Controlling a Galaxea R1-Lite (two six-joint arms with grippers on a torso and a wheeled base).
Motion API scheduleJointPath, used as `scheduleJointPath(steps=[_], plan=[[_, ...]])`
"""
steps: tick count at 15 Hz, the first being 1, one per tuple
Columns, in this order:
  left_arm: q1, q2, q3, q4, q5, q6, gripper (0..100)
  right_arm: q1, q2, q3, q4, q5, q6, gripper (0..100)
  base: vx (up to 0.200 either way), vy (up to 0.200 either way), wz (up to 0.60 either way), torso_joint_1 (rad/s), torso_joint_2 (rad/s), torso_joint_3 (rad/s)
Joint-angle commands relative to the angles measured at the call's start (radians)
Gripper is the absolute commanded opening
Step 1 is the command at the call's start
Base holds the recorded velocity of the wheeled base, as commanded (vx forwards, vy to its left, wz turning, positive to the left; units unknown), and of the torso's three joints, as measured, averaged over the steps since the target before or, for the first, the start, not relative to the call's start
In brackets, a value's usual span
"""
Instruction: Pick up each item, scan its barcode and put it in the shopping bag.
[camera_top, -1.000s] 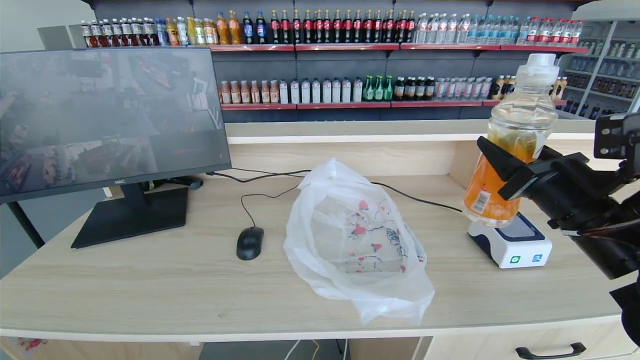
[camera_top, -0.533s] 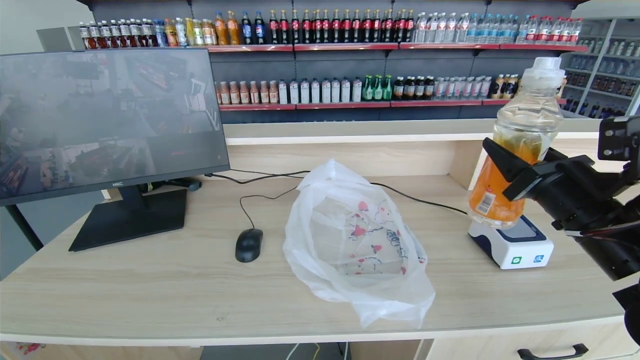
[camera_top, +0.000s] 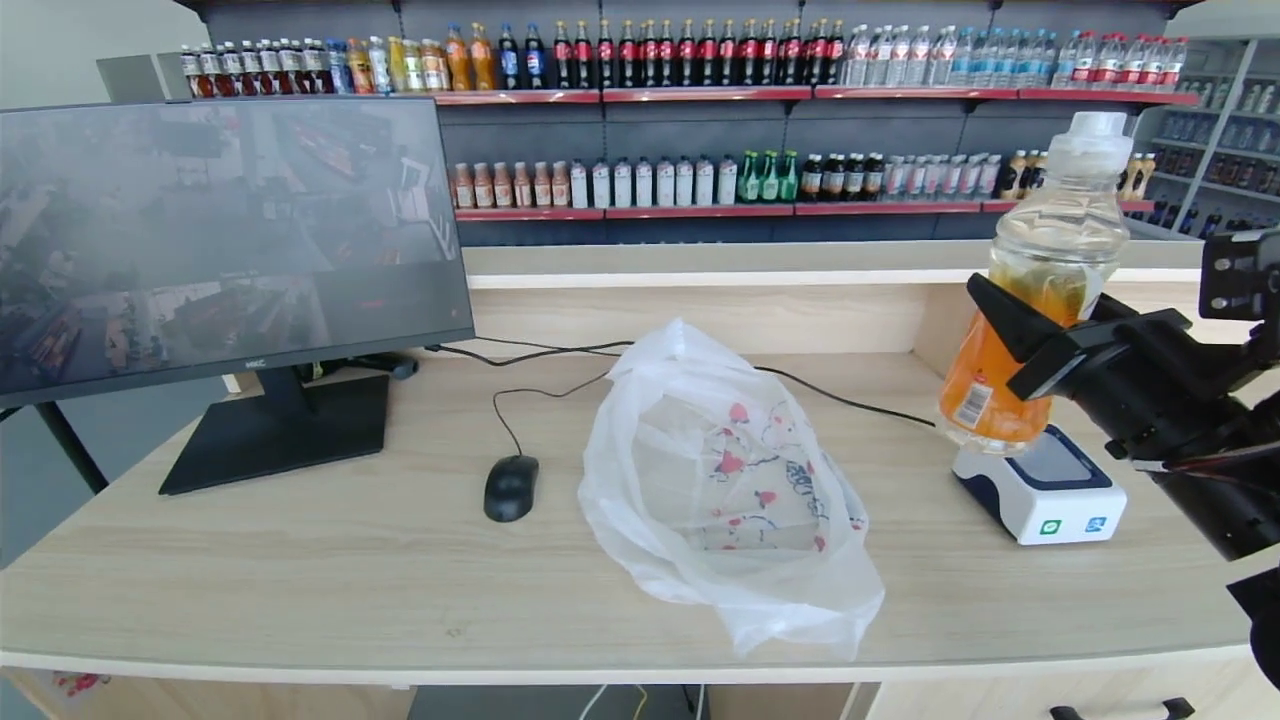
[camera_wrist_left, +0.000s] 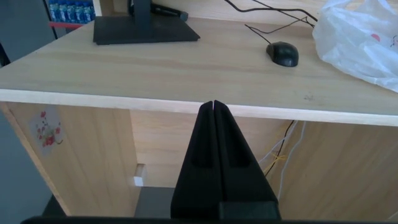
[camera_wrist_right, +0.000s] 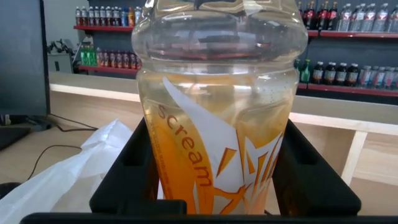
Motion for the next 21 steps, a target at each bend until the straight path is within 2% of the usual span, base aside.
scheduleJointPath(steps=[1, 4, 12, 21], plan=[[-0.002, 0.000, 0.002, 0.001, 0.000, 0.000, 0, 0.004, 0.004, -0.002, 0.000, 0.003, 0.000, 0, 0.000, 0.000, 0.60, -0.007, -0.01, 0.002], [0.000, 0.000, 0.000, 0.001, 0.000, 0.000, 0, 0.003, 0.000, -0.004, 0.000, 0.003, 0.000, 0, 0.000, 0.000, 0.60, 0.009, 0.01, 0.002], [0.000, 0.000, 0.002, 0.001, 0.000, 0.000, 0, 0.003, 0.027, -0.022, 0.000, 0.003, -0.006, 0, 0.000, 0.000, 0.00, 0.000, 0.00, 0.000], [0.000, 0.000, 0.000, 0.001, 0.000, -0.003, 0, 0.118, 0.240, -0.142, 0.000, 0.003, 0.001, 0, 0.000, 0.000, 0.00, 0.000, 0.00, 0.000]])
